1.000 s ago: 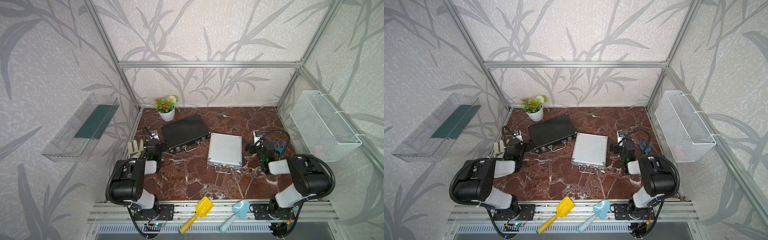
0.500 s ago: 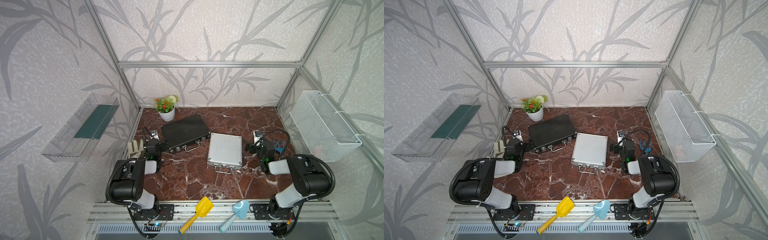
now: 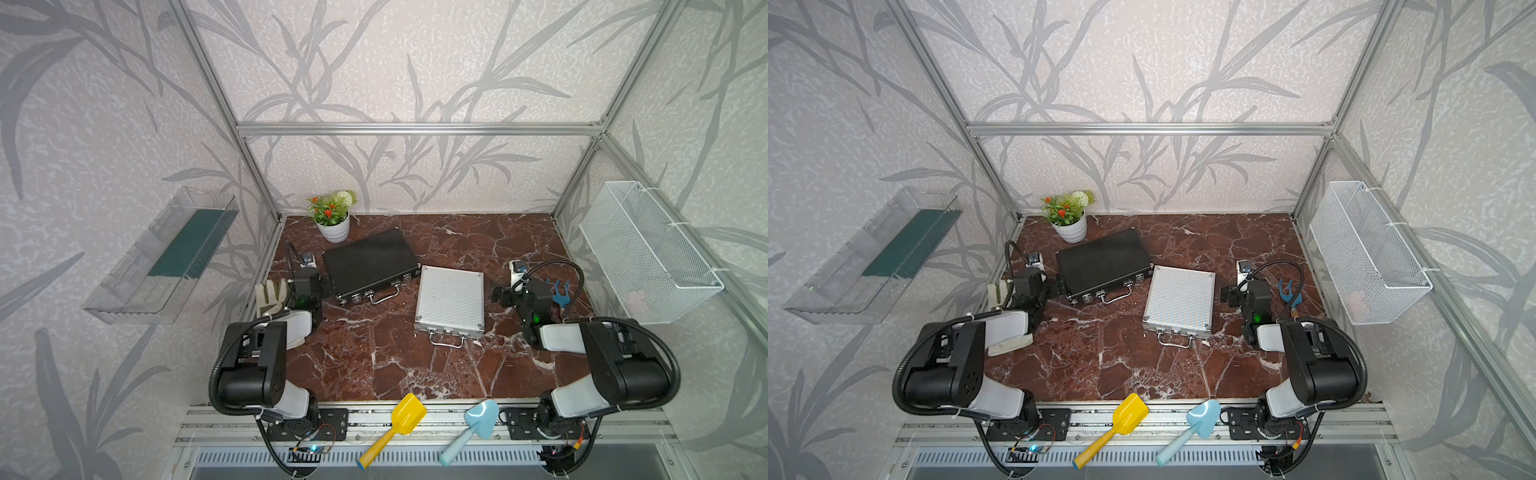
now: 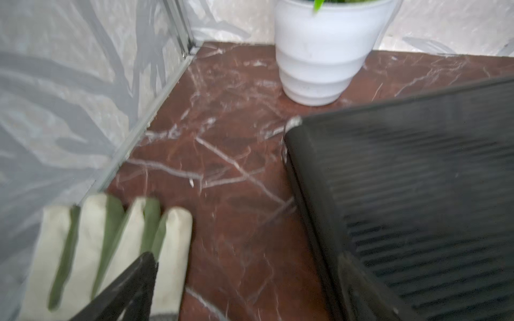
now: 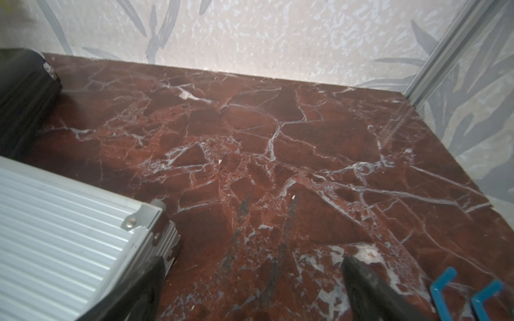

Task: Open the poker set cases
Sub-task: Move the poker set case to the center of the board.

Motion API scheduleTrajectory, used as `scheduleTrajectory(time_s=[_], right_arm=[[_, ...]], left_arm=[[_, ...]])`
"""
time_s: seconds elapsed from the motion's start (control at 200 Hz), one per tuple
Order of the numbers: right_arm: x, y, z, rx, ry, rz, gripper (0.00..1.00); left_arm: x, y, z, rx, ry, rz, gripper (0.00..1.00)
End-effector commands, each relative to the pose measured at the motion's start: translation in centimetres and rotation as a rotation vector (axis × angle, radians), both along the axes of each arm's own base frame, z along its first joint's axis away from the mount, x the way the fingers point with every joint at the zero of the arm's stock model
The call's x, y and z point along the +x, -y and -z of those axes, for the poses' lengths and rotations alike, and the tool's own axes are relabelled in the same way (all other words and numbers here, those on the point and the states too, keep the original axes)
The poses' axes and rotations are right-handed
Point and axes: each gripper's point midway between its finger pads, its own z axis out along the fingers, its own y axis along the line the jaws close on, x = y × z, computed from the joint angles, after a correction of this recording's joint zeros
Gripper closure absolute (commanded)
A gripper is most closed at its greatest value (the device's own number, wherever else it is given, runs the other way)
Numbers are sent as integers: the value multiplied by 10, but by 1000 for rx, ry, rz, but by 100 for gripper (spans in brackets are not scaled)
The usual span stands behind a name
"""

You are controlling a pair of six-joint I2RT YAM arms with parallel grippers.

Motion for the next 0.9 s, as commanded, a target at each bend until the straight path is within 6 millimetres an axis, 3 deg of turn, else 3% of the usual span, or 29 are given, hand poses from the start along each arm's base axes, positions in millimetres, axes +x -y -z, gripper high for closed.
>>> scheduleTrajectory(time_s=[0.0,0.065,0.145,0.22,0.32,0.515,0.72,0.895], right_arm=[[-9,9,-32,132,-19,76,1],[-22,1,-45,272,-46,79,1],[-40,-16,-45,475,-118,59,1],[-57,-41,-35,623,-175,-38,7],[-76,-56,-15,717,-282,-61,15],[-111,-93,16,638,-450,-63,16],[-135,-89,48,664,-549,31,18],[-152,-90,57,675,-605,19,20]], left_arm=[[-8,10,-66,-11,19,16,15],[-14,21,-96,-45,90,13,13],[-23,57,-119,-59,127,80,11],[-36,93,-123,-30,125,136,10],[-56,135,-118,-19,128,193,10],[-93,197,-81,-71,65,260,9],[-123,269,-16,-212,-166,447,10],[-146,296,15,-329,-284,551,12]])
